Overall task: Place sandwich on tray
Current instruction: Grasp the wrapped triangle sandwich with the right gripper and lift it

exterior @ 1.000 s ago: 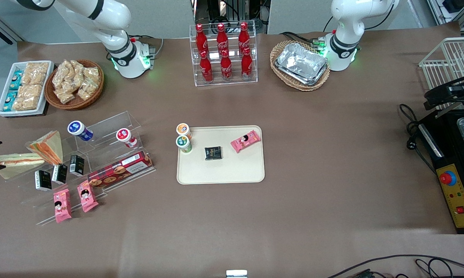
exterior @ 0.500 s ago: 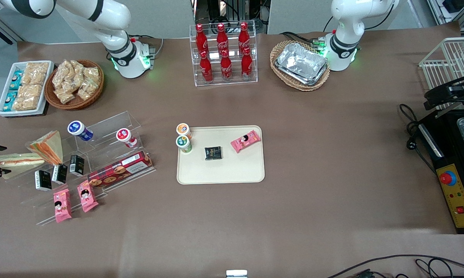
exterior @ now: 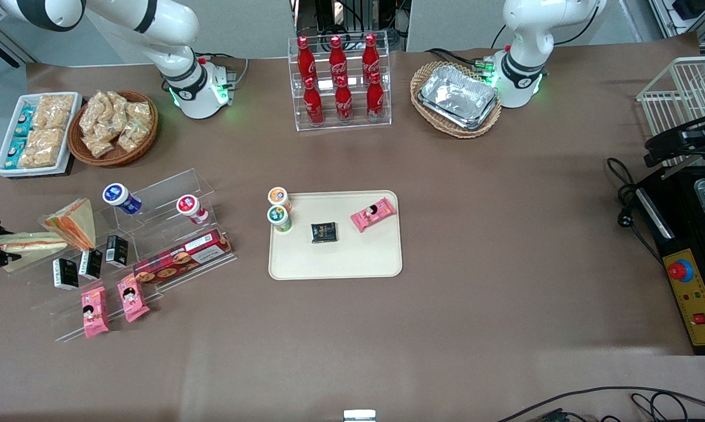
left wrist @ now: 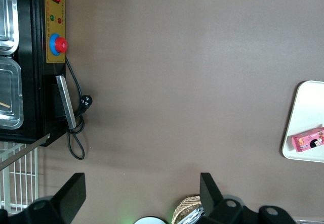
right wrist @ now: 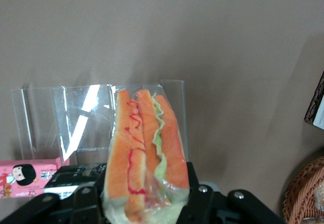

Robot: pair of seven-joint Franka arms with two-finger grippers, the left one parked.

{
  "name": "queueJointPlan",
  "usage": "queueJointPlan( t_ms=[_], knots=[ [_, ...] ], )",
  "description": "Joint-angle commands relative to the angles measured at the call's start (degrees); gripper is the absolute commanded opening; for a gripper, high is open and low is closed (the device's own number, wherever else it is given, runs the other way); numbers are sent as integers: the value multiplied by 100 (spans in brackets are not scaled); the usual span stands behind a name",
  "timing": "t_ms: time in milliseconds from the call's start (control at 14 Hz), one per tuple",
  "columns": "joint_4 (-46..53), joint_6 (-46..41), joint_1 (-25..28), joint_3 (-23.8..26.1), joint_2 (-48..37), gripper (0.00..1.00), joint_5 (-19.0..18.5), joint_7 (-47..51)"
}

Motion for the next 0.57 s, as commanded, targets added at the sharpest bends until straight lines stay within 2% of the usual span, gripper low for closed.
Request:
queueJointPlan(
  t_ms=[0, 71, 500],
  knots=[
    [-5, 100, -135, 41, -4, 30, 233, -54],
    [3, 100, -144, 41, -4, 25, 304, -54],
    [249, 13, -135, 41, -232, 25, 296, -80]
  ],
)
